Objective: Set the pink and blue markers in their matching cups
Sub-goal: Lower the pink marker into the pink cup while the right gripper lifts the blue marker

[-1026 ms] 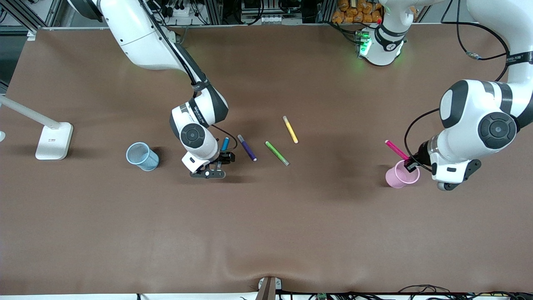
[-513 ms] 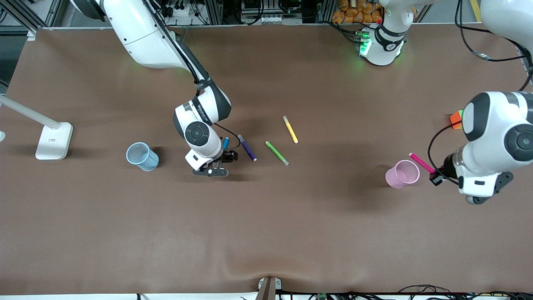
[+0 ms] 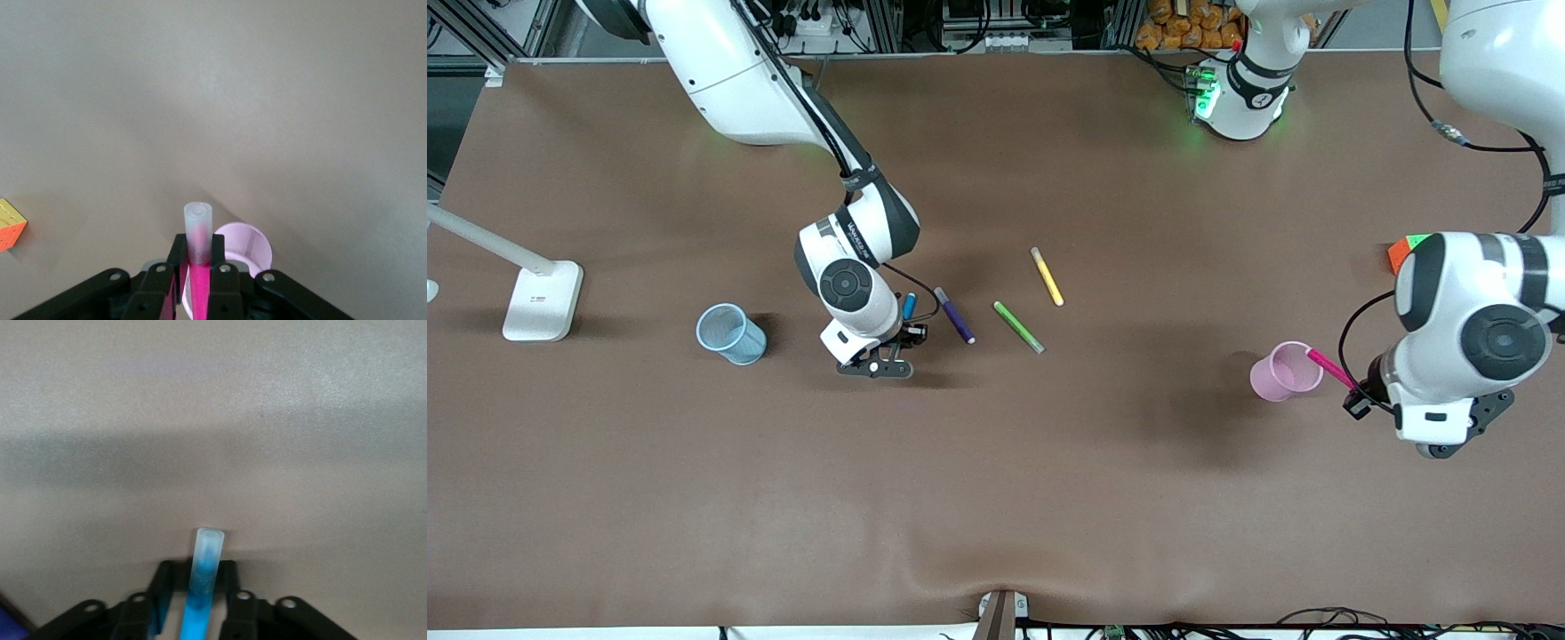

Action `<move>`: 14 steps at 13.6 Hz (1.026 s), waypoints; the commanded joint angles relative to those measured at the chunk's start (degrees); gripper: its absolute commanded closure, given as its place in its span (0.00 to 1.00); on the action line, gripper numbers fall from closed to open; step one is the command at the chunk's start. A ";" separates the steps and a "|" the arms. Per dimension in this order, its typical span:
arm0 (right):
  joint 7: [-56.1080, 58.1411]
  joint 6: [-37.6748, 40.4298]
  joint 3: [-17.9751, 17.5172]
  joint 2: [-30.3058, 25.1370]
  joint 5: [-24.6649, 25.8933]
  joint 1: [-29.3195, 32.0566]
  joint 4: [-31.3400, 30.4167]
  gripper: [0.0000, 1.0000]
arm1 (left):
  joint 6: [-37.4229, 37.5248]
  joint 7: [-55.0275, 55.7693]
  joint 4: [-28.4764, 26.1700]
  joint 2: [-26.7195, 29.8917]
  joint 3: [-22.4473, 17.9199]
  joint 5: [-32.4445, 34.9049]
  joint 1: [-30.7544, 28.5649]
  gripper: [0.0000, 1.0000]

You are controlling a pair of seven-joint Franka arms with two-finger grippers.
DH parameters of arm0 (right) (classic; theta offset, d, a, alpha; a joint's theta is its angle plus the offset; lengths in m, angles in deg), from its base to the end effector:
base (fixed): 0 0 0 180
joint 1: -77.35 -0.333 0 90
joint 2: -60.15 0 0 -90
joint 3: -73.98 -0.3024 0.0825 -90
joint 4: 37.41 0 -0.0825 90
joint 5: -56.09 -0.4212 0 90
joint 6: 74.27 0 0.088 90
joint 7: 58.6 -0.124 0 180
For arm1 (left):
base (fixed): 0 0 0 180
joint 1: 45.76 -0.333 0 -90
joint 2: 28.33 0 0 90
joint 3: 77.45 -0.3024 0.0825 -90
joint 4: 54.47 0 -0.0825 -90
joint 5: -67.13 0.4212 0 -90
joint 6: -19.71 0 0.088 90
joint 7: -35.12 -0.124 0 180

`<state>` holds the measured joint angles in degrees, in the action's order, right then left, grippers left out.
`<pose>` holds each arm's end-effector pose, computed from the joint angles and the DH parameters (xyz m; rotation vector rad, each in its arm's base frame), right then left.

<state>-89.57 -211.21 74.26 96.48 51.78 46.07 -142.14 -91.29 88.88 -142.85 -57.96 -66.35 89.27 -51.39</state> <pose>0.5593 0.3379 0.1220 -3.1347 0.0869 0.1341 0.7075 -0.0208 0.3046 -2.6904 -0.9864 -0.0470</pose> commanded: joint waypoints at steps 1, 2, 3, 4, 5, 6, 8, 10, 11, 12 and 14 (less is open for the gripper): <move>-0.24 0.27 0.25 -0.47 0.44 0.07 -0.47 1.00 | 0.70 6.07 1.72 -1.92 0.15 3.16 1.59 1.00; 0.11 0.45 0.34 -0.82 0.88 0.16 -0.47 1.00 | 0.70 7.22 1.72 -2.19 0.15 3.86 2.12 1.00; 1.16 0.45 0.43 -1.69 1.05 0.16 -0.39 1.00 | 0.70 8.71 1.63 -2.28 0.15 5.17 2.47 1.00; 3.96 0.62 0.52 -2.74 1.06 0.77 -0.47 1.00 | 0.70 9.33 1.37 -2.19 0.15 6.14 2.39 1.00; 7.12 0.97 0.43 -3.89 1.06 1.82 -0.47 1.00 | 0.70 9.69 1.28 -2.28 0.15 6.24 2.47 1.00; 10.37 2.46 0.43 -4.94 1.06 3.05 -0.21 1.00 | 0.70 10.47 1.28 -2.89 0.15 6.33 2.56 1.00; 18.35 3.00 0.43 -7.05 1.06 4.64 -0.12 1.00 | 0.87 11.71 0.93 -3.24 0.15 7.03 2.74 1.00; 28.02 3.00 0.43 -8.81 1.06 6.92 0.05 1.00 | 1.14 12.24 0.40 -3.77 0.15 7.21 2.74 1.00; 33.20 3.00 0.43 -9.52 1.06 7.89 0.05 1.00 | 1.14 12.33 0.14 -4.03 0.15 7.30 2.74 1.00; 38.21 2.82 0.43 -10.13 1.06 8.68 0.14 1.00 | 1.14 12.33 0.14 -4.21 0.15 7.30 2.74 1.00; 45.09 2.82 0.43 -12.15 1.06 10.44 0.05 1.00 | 1.49 12.42 0.14 -4.30 0.15 7.21 2.82 1.00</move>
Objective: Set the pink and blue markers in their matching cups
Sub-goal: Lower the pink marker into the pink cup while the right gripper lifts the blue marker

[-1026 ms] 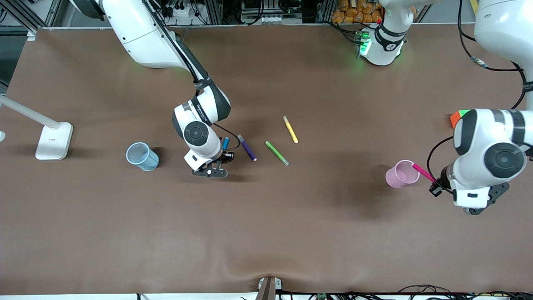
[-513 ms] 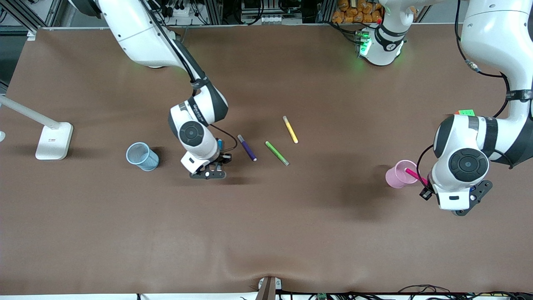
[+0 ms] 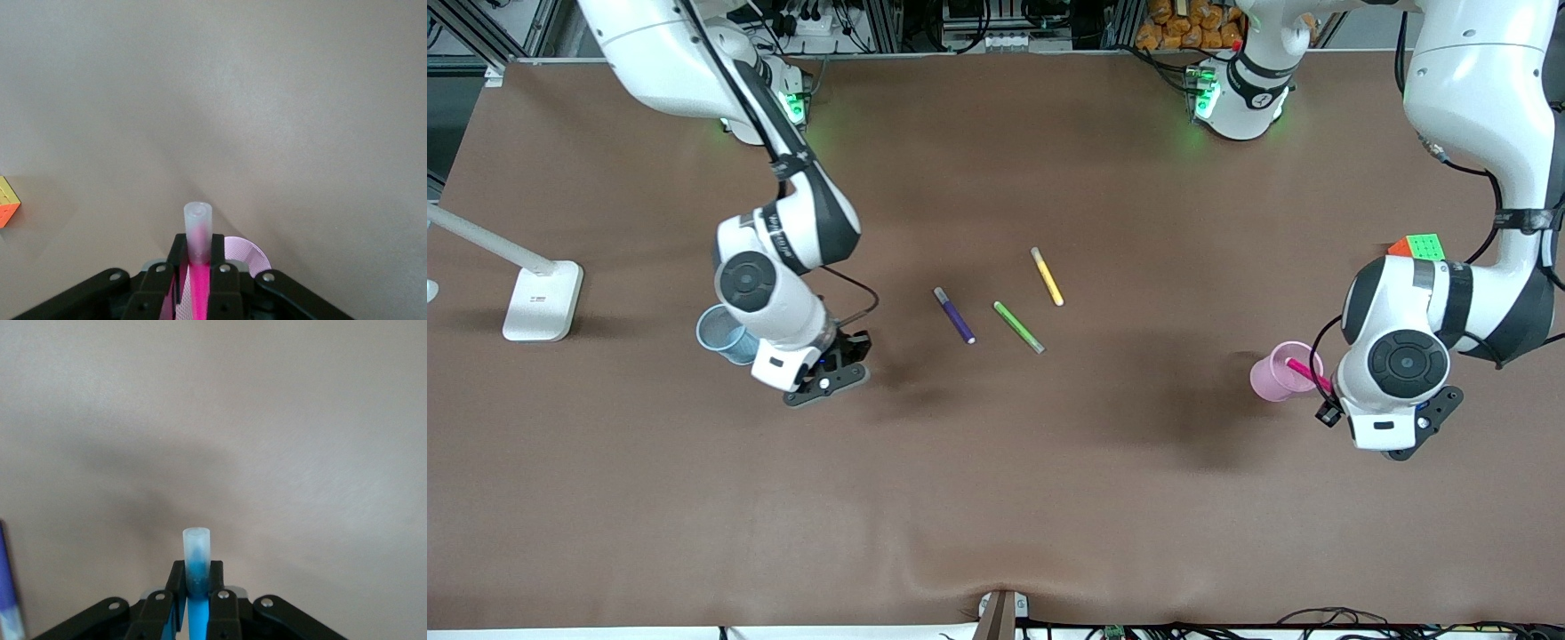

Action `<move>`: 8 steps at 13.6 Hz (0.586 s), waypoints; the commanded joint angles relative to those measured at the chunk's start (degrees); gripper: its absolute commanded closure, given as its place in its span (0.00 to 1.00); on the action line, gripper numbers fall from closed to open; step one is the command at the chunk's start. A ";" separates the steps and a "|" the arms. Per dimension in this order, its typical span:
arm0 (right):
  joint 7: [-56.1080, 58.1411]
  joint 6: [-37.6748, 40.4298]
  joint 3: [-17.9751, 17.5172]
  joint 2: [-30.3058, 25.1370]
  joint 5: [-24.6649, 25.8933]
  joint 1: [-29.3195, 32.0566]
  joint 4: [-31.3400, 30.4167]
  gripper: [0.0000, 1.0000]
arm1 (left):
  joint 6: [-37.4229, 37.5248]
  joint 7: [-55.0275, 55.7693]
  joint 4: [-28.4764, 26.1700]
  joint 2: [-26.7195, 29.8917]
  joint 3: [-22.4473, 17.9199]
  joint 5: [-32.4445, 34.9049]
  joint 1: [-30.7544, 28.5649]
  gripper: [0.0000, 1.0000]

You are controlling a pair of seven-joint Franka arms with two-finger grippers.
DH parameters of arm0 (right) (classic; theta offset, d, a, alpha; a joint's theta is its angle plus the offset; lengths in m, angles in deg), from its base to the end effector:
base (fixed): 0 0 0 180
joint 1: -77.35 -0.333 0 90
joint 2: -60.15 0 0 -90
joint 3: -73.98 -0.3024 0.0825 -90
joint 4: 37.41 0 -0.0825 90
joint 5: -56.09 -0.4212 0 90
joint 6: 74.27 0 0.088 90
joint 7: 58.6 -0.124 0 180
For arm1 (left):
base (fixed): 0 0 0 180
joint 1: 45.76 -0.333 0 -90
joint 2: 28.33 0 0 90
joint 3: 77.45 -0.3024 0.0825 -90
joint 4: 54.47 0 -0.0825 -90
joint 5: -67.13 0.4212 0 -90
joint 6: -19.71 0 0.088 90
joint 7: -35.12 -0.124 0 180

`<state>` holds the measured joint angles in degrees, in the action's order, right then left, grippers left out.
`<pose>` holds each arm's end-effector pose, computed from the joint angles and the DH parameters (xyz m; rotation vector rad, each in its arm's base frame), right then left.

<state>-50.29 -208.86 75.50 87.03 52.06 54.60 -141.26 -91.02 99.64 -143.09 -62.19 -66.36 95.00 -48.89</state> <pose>0.6324 0.2485 0.2355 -3.0074 -0.7219 -0.0971 0.7028 -0.0439 0.2528 -2.5547 -1.0668 -0.0613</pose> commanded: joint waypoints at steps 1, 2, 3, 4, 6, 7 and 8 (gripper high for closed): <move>8.63 0.55 -0.81 -4.10 0.78 2.70 -1.26 1.00 | 1.22 2.26 0.38 -0.24 0.16 1.48 0.41 1.00; 10.92 0.73 -0.81 -5.68 0.78 3.32 -1.62 1.00 | 1.22 3.40 0.38 -0.59 0.16 1.48 0.50 1.00; 12.60 0.29 -0.81 -7.70 0.78 3.59 -3.62 1.00 | 1.22 4.89 0.47 -0.77 0.16 1.48 0.93 1.00; 12.87 -0.75 -0.90 -9.98 0.69 4.02 -6.43 1.00 | 1.22 5.60 0.47 -1.12 0.16 1.48 1.37 1.00; 12.88 -5.75 -0.90 -14.73 0.69 4.12 -12.84 1.00 | 1.22 5.26 0.64 -1.38 0.16 1.57 1.38 0.90; 13.05 -7.69 -0.90 -16.67 0.69 4.20 -15.65 1.00 | 1.22 4.91 0.64 -1.21 0.16 1.57 1.38 0.87; 13.14 -8.14 -0.90 -18.17 0.69 4.20 -17.16 1.00 | 1.22 4.82 0.64 -1.29 0.16 1.57 1.38 0.83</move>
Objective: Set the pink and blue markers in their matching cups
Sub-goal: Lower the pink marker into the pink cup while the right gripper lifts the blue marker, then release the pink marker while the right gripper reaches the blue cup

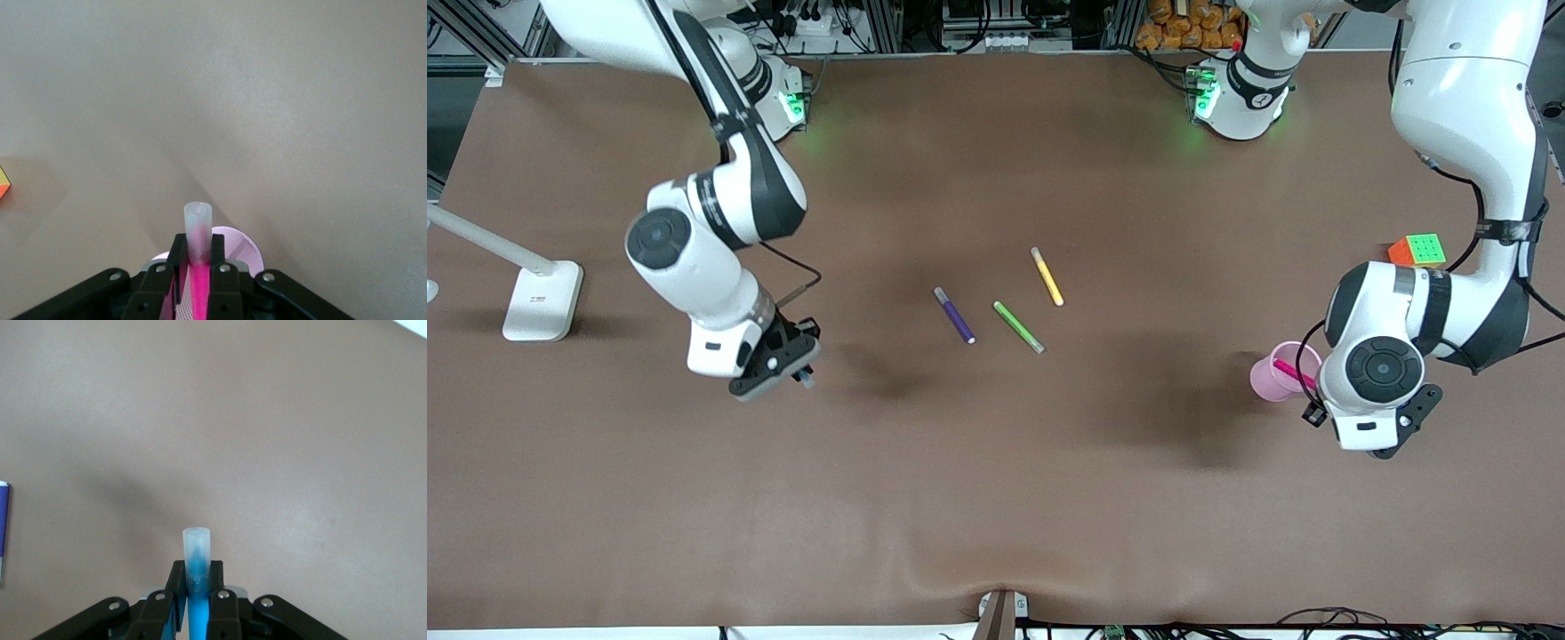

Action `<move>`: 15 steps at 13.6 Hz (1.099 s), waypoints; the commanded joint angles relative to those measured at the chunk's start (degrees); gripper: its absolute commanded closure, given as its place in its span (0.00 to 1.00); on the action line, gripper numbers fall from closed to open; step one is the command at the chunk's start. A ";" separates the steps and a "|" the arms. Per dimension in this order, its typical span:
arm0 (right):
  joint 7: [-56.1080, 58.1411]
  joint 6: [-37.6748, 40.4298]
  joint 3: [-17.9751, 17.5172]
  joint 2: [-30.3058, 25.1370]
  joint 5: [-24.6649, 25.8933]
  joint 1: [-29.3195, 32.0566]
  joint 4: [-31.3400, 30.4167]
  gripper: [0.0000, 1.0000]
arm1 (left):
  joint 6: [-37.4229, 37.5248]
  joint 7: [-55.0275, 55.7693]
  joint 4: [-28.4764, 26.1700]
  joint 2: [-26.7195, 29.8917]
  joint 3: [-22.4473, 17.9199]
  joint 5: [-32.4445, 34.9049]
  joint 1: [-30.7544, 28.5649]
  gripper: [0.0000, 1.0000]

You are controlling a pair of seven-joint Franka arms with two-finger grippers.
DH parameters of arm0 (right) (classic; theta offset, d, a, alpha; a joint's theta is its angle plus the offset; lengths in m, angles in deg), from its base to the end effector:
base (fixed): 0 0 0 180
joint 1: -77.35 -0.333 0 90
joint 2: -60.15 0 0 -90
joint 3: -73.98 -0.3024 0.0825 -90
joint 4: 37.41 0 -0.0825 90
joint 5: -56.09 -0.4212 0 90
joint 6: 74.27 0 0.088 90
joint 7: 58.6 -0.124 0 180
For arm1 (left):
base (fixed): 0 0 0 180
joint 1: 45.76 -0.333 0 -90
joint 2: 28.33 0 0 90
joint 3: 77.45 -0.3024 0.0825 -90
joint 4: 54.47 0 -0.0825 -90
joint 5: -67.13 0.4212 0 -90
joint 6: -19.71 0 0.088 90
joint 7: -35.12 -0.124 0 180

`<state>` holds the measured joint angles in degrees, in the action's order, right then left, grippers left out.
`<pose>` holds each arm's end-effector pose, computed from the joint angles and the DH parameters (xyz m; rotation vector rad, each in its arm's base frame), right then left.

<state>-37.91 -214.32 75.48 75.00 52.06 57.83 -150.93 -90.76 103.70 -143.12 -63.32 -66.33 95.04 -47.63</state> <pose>0.6177 0.2022 0.3038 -2.9354 -0.9530 -0.3174 0.6992 -0.0593 0.2386 -2.5223 -1.1205 -0.0555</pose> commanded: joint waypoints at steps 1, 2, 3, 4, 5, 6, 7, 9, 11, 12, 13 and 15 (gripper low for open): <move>1.72 -2.68 -0.88 -7.28 0.69 1.06 -8.20 1.00 | 0.97 0.33 0.76 -0.26 0.13 1.71 0.12 0.74; 3.82 -2.86 -0.88 -8.16 0.69 1.84 -9.08 1.00 | 0.97 0.24 0.84 -0.26 0.13 2.49 0.03 0.53; 6.01 -2.86 -0.88 -8.87 0.60 2.98 -9.61 1.00 | 1.05 -0.29 0.76 0.00 0.13 3.20 0.03 0.01; 8.64 -2.86 -0.97 -9.40 0.51 3.95 -10.05 1.00 | 1.14 -2.56 0.84 0.70 0.21 3.29 -0.06 0.00; 10.67 -2.94 -0.97 -10.10 0.34 4.48 -10.58 1.00 | 1.84 -5.54 0.93 1.58 0.39 2.59 -0.49 0.00; 11.91 -3.03 -0.97 -10.54 0.25 5.10 -11.37 1.00 | 2.80 -8.09 1.02 2.55 0.74 2.15 -1.02 0.00; 13.40 -3.64 -0.97 -10.80 0.25 5.63 -11.98 1.00 | 3.86 -9.77 1.19 3.43 0.74 0.67 -1.11 0.00; 18.14 -6.45 -0.97 -10.63 -0.02 7.38 -13.13 1.00 | 4.48 -14.15 1.28 5.62 0.74 -3.46 -1.29 0.00; 21.22 -7.16 -1.06 -10.54 -0.37 8.70 -13.75 1.00 | 4.57 -21.44 1.20 7.99 0.74 -8.28 -2.43 0.00; 22.98 -7.16 -1.06 -10.54 -0.37 9.06 -14.01 1.00 | 5.09 -23.21 1.20 9.14 0.74 -10.14 -2.61 0.00; 25.43 -7.43 -1.06 -10.54 -0.54 9.93 -14.62 1.00 | 6.32 -24.71 1.20 10.37 0.74 -11.03 -3.30 0.00; 32.62 -7.60 -1.14 -10.63 -5.43 10.81 -15.59 1.00 | 10.70 -29.36 1.20 14.66 0.74 -14.27 -4.01 0.00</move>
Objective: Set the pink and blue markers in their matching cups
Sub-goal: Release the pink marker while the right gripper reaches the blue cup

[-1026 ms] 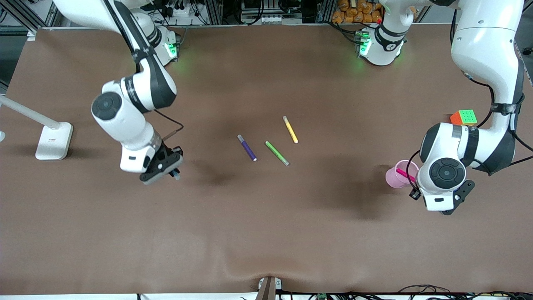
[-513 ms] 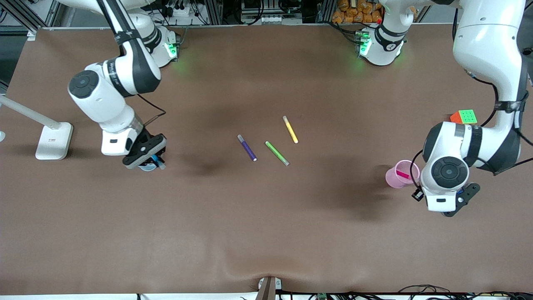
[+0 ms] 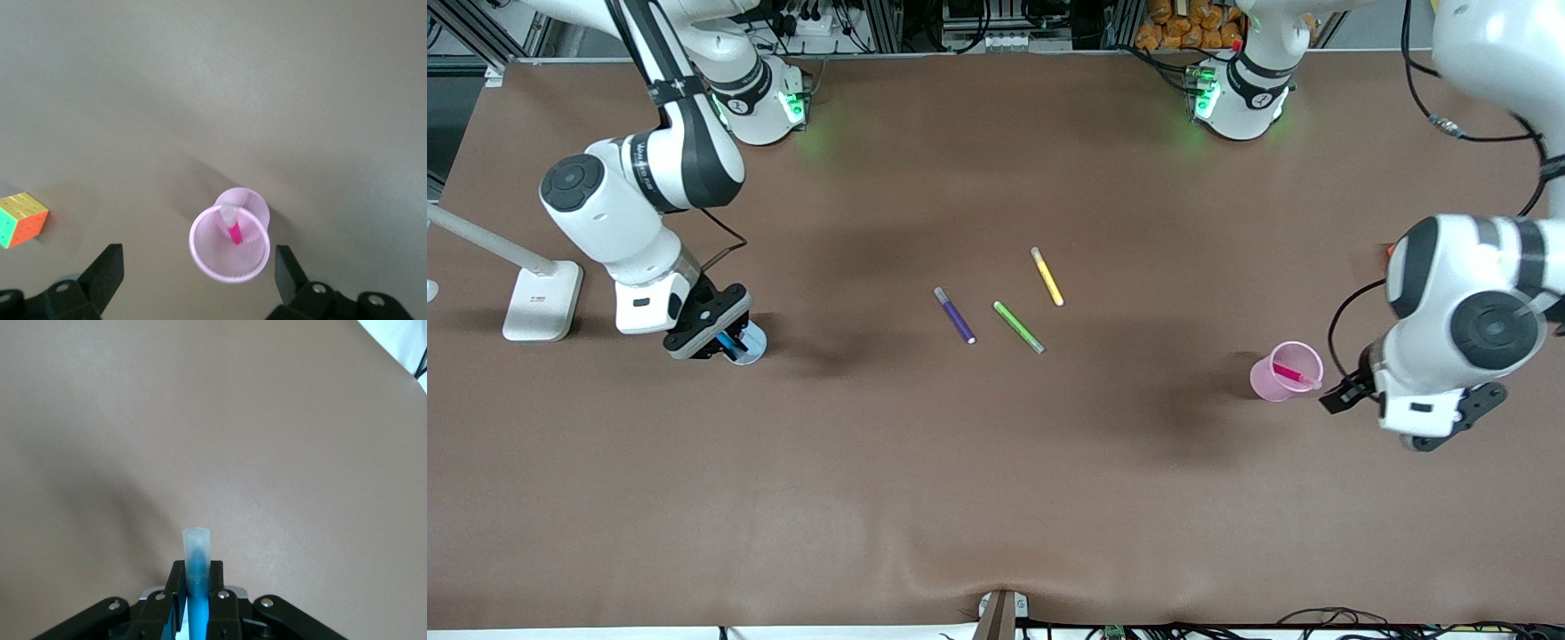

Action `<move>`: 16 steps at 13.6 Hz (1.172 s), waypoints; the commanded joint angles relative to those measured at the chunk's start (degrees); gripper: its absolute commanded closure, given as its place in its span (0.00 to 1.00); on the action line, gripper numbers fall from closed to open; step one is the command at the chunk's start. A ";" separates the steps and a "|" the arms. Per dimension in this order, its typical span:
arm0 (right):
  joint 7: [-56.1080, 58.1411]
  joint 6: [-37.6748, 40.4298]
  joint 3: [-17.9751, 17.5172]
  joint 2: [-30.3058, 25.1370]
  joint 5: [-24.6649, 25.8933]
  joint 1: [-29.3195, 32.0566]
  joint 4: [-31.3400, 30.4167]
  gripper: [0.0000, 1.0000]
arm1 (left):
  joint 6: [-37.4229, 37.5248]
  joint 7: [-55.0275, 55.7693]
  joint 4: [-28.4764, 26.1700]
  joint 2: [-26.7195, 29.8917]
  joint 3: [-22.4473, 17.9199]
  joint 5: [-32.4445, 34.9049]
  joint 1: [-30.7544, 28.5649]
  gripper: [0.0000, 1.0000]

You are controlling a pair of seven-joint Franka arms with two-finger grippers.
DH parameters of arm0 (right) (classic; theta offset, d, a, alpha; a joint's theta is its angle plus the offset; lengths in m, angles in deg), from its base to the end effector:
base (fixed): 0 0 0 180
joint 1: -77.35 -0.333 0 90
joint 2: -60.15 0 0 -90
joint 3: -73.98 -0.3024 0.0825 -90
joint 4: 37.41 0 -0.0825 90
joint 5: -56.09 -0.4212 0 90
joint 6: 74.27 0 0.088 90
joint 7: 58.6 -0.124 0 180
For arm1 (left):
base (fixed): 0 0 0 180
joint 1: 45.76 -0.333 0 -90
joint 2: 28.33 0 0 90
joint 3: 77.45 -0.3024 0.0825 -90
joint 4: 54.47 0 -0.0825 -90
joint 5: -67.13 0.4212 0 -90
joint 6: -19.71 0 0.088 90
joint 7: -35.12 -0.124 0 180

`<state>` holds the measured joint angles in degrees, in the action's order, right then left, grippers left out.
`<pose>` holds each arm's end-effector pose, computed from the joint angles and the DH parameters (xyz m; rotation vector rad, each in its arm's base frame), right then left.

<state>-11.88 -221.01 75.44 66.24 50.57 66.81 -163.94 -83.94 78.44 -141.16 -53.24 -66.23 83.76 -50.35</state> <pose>0.5881 0.0934 0.3017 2.7858 1.3462 0.3926 0.6952 -0.0368 0.3657 -2.7954 -0.8125 0.0503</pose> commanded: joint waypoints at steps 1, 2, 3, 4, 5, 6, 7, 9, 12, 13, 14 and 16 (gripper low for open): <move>11.58 -0.83 -1.02 -1.87 -8.50 2.45 -3.11 1.00 | 5.98 -7.60 -0.68 7.05 0.73 -5.79 -2.08 0.00; 16.42 -0.66 -0.93 -1.87 -13.07 2.63 -3.64 1.00 | 8.01 -11.47 -0.68 9.77 0.65 -7.91 -3.13 0.00; 20.64 -0.05 -0.93 -1.96 -17.38 2.89 -3.90 1.00 | 10.20 -15.25 -0.68 11.80 0.73 -9.76 -4.44 0.00; 24.34 0.83 -0.93 -2.04 -20.64 3.33 -4.08 1.00 | 11.79 -18.68 -0.68 13.73 0.73 -11.69 -5.33 0.00; 27.77 2.84 -0.93 -2.05 -23.28 3.94 -4.08 1.00 | 13.11 -21.84 -0.68 15.58 0.65 -12.93 -6.29 0.00; 30.68 4.69 -0.93 -2.13 -26.01 4.56 -4.00 1.00 | 14.08 -24.57 -0.68 16.90 0.65 -14.16 -7.52 0.00; 34.54 6.97 -0.93 -2.13 -28.73 5.00 -3.99 1.00 | 14.53 -27.56 -0.68 18.22 0.65 -15.13 -8.32 0.00; 41.49 11.80 -0.84 -2.05 -33.57 7.10 -3.82 1.00 | 15.58 -31.36 -0.50 19.81 0.38 -15.75 -9.03 0.00; 47.57 19.01 -0.84 -1.87 -37.45 10.09 -3.29 1.00 | 20.14 -31.37 0.20 21.75 0.47 -15.31 -8.94 0.00; 49.32 20.95 -0.84 -1.78 -38.24 10.97 -2.86 1.00 | 20.85 -31.37 0.20 22.45 0.64 -15.23 -8.94 0.00; 50.99 22.45 -0.84 -1.52 -38.95 11.68 -2.42 1.00 | 21.21 -31.37 0.20 23.24 0.82 -15.40 -8.85 0.00; 54.59 24.12 -0.84 -1.08 -40.88 12.56 -1.97 1.00 | 22.70 -32.68 -0.06 24.91 0.73 -15.84 -8.68 0.00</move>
<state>38.59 -198.63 75.47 66.22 12.83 77.62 -165.52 -62.80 47.65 -140.43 -30.84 -65.60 69.10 -58.80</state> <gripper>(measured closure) 0.828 0.000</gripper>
